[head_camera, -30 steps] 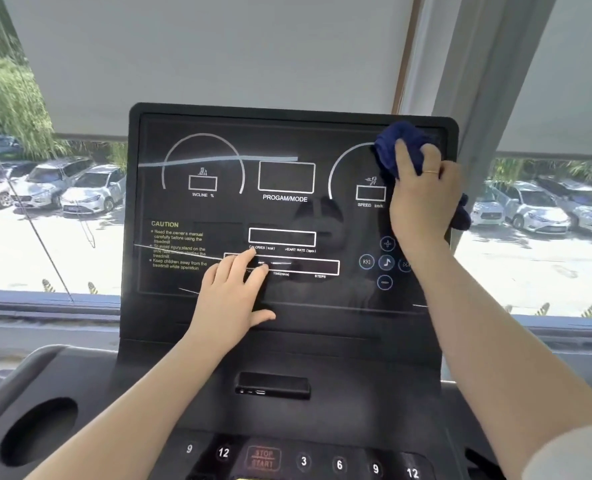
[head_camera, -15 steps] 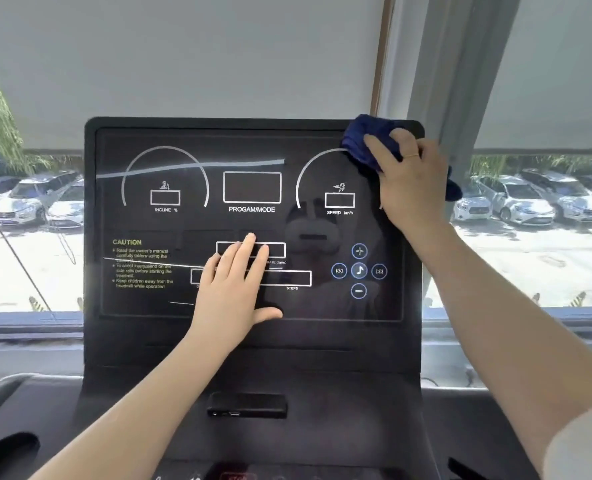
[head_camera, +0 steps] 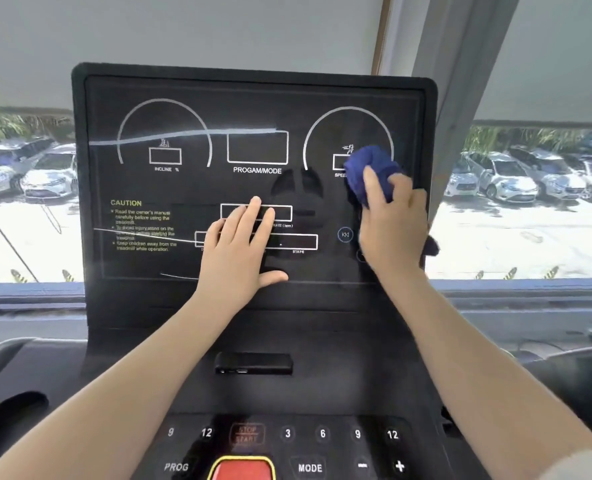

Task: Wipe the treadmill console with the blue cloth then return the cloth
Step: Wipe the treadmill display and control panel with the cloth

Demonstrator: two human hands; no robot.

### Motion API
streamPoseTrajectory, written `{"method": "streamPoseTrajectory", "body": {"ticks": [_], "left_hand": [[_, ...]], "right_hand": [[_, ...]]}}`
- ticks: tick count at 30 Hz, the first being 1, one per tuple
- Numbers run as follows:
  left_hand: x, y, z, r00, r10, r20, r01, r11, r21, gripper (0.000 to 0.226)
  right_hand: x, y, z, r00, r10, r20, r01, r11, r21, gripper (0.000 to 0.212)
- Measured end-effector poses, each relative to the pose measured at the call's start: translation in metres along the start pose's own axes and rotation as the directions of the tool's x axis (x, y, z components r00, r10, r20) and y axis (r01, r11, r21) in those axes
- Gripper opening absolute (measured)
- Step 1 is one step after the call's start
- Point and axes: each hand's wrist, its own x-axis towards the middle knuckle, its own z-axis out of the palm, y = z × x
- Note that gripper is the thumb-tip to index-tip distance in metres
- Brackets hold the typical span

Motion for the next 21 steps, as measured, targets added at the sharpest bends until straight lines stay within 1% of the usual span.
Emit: {"method": "streamPoseTrajectory", "body": {"ticks": [2, 4, 6, 7, 8, 9, 10, 11, 12, 13, 14, 15, 16, 17, 18, 21], "left_hand": [[0.000, -0.001, -0.002, 1.000, 0.000, 0.006, 0.000, 1.000, -0.014, 0.099], [-0.002, -0.004, -0.007, 1.000, 0.022, 0.015, -0.021, 0.999, -0.037, 0.102], [-0.008, -0.010, -0.011, 0.998, 0.063, 0.012, -0.063, 0.997, -0.048, 0.107], [-0.013, -0.014, -0.012, 0.997, 0.080, 0.008, -0.080, 0.996, -0.051, 0.110], [-0.019, -0.017, -0.014, 0.996, 0.091, 0.011, -0.090, 0.994, -0.054, 0.111], [-0.025, -0.020, -0.014, 0.995, 0.093, 0.019, -0.092, 0.994, -0.057, 0.111], [-0.031, -0.025, -0.013, 0.996, 0.085, 0.029, -0.083, 0.995, -0.061, 0.111], [-0.038, -0.029, -0.013, 0.997, 0.069, 0.037, -0.067, 0.996, -0.061, 0.111], [-0.044, -0.034, -0.012, 0.998, 0.049, 0.045, -0.046, 0.997, -0.056, 0.111], [-0.049, -0.038, -0.010, 0.998, 0.025, 0.057, -0.022, 0.999, -0.047, 0.111], [-0.055, -0.041, -0.008, 0.997, -0.004, 0.071, 0.007, 0.999, -0.037, 0.113], [-0.061, -0.044, -0.006, 0.995, -0.041, 0.086, 0.044, 0.999, -0.030, 0.114], [-0.067, -0.047, -0.004, 0.991, -0.086, 0.101, 0.089, 0.996, -0.025, 0.116], [-0.073, -0.049, -0.003, 0.985, -0.133, 0.114, 0.136, 0.990, -0.021, 0.119], [-0.077, -0.051, -0.001, 0.977, -0.173, 0.128, 0.176, 0.984, -0.014, 0.123], [-0.089, -0.060, 0.005, 0.949, -0.266, 0.166, 0.266, 0.964, 0.025, 0.131]], "right_hand": [[-0.049, -0.041, 0.004, 0.987, -0.154, 0.055, 0.151, 0.987, 0.058, 0.048], [-0.085, -0.066, 0.003, 0.952, -0.284, 0.115, 0.271, 0.955, 0.121, 0.050], [-0.092, -0.062, 0.001, 0.916, -0.379, 0.136, 0.359, 0.921, 0.150, 0.052], [-0.088, -0.052, 0.001, 0.905, -0.403, 0.137, 0.384, 0.912, 0.141, 0.054], [-0.085, -0.038, -0.001, 0.911, -0.386, 0.146, 0.372, 0.921, 0.117, 0.058], [-0.085, -0.021, -0.004, 0.937, -0.317, 0.147, 0.309, 0.948, 0.079, 0.062], [-0.087, -0.005, -0.008, 0.969, -0.199, 0.144, 0.195, 0.980, 0.041, 0.064], [-0.090, 0.008, -0.013, 0.989, -0.051, 0.135, 0.049, 0.999, 0.014, 0.064], [-0.093, 0.014, -0.019, 0.986, 0.101, 0.134, -0.101, 0.995, -0.005, 0.064], [-0.094, 0.012, -0.023, 0.961, 0.239, 0.142, -0.239, 0.971, -0.023, 0.061], [-0.092, 0.004, -0.024, 0.919, 0.358, 0.163, -0.357, 0.933, -0.035, 0.057], [-0.087, -0.008, -0.023, 0.874, 0.449, 0.187, -0.450, 0.892, -0.039, 0.054], [-0.081, -0.024, -0.021, 0.835, 0.509, 0.211, -0.512, 0.858, -0.043, 0.053], [-0.078, -0.040, -0.019, 0.816, 0.529, 0.232, -0.535, 0.844, -0.043, 0.053], [-0.077, -0.055, -0.017, 0.827, 0.508, 0.240, -0.516, 0.856, -0.032, 0.054], [-0.083, -0.084, -0.012, 0.903, 0.372, 0.217, -0.384, 0.923, 0.011, 0.058]]}}
